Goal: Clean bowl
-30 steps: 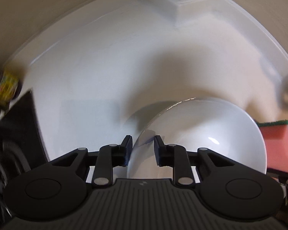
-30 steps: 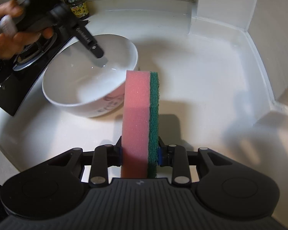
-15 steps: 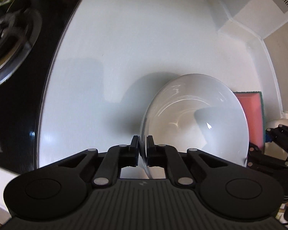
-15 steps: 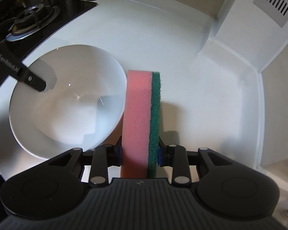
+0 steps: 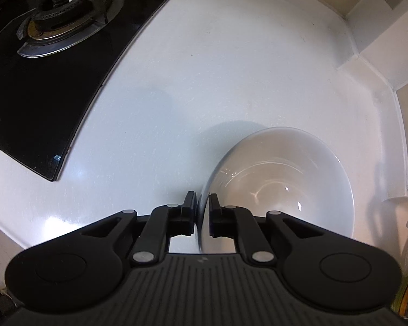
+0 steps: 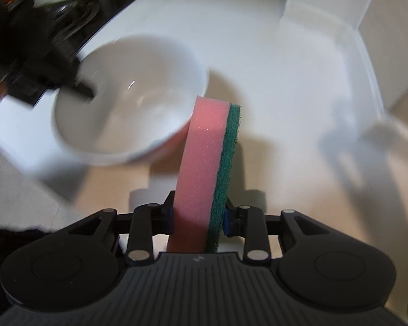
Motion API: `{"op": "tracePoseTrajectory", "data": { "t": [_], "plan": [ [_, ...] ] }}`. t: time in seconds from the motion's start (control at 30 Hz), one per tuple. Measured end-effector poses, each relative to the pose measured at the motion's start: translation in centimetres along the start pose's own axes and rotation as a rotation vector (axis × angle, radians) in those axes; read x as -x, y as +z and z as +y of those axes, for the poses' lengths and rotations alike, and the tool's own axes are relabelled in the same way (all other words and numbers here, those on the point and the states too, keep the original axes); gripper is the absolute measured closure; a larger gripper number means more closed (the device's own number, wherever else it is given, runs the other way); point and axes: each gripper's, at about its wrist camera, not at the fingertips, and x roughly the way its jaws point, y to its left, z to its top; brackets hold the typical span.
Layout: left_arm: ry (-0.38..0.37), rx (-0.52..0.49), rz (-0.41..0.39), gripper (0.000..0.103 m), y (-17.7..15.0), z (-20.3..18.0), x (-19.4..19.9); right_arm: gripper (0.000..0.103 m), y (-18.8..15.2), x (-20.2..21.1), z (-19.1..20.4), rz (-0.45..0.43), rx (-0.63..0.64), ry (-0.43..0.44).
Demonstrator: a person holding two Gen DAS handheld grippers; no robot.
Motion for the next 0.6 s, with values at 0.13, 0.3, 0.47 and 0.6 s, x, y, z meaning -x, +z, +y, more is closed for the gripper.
{"op": "tracePoseTrajectory", "data": {
  "t": [0.13,0.3,0.47,0.6],
  "plan": [
    [-0.021,-0.088,0.069,0.096,1.0,-0.3,-0.2,0.076,-1.2,0.9,-0.1,-0.022,-0.028,0.016],
    [-0.109,-0.120,0.123,0.096,3.2,0.2,0.0,0.076,0.1,3.8,-2.0,-0.137,-0.028,-0.042],
    [-0.097,-0.196,0.109,0.095,4.0,-1.1,0.3,0.076,6.3,4.9,-1.3,-0.237,-0.030,0.101],
    [-0.104,-0.257,0.119,0.094,5.2,-1.9,-0.2,0.076,10.8,1.5,-0.1,-0.152,-0.024,0.211]
  ]
}}
